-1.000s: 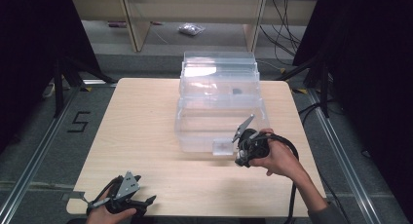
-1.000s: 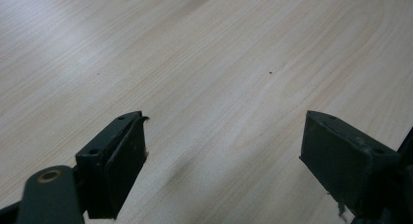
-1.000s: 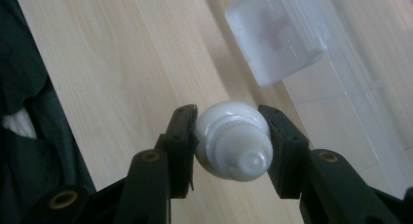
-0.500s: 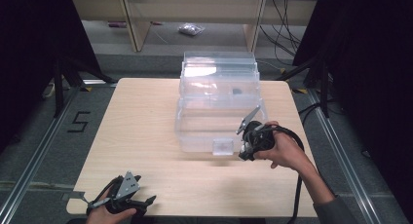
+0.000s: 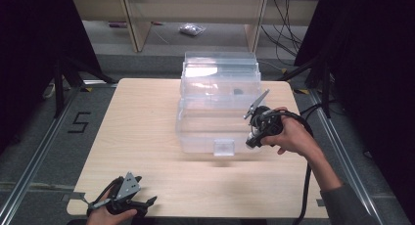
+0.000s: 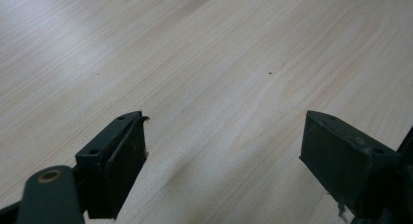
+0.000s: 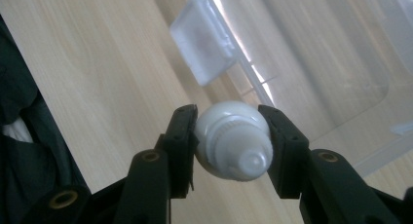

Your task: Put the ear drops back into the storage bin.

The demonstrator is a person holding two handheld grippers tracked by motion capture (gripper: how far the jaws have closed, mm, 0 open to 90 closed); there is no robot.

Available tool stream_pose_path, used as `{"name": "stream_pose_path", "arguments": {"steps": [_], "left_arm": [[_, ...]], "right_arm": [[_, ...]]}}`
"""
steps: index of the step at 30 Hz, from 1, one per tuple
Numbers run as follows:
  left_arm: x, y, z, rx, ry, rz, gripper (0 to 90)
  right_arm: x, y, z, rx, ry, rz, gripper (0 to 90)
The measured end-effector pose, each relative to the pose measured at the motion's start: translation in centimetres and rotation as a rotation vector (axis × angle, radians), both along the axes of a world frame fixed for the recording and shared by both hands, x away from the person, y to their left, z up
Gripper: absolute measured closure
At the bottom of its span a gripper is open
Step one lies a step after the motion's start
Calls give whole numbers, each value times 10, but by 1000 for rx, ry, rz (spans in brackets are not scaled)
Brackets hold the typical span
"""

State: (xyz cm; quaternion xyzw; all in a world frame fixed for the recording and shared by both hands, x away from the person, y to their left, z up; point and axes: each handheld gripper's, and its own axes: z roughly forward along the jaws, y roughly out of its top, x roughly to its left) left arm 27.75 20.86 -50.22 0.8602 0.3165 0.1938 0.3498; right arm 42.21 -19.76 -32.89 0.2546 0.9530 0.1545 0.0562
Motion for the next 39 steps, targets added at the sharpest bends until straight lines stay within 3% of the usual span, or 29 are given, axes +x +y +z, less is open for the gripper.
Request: {"name": "stream_pose_path", "arguments": {"steps": [19, 28, 30, 33, 35, 39], "left_arm": [[0, 0, 0, 2, 0, -3, 162], [1, 0, 0, 2, 1, -2, 162], [0, -1, -1, -22, -1, 8, 162], [0, 0, 0, -3, 2, 1, 162], [0, -1, -1, -20, 1, 10, 162], [0, 1, 1, 9, 6, 0, 162]], "right_arm": [[41, -10, -2, -49, 19, -91, 602], [63, -10, -14, -67, 36, -130, 602], [68, -10, -17, -68, 39, -136, 601], [74, -10, -22, -75, 42, -145, 602], [78, -10, -26, -82, 43, -151, 602], [84, -8, -34, -100, 69, -180, 601]]}}
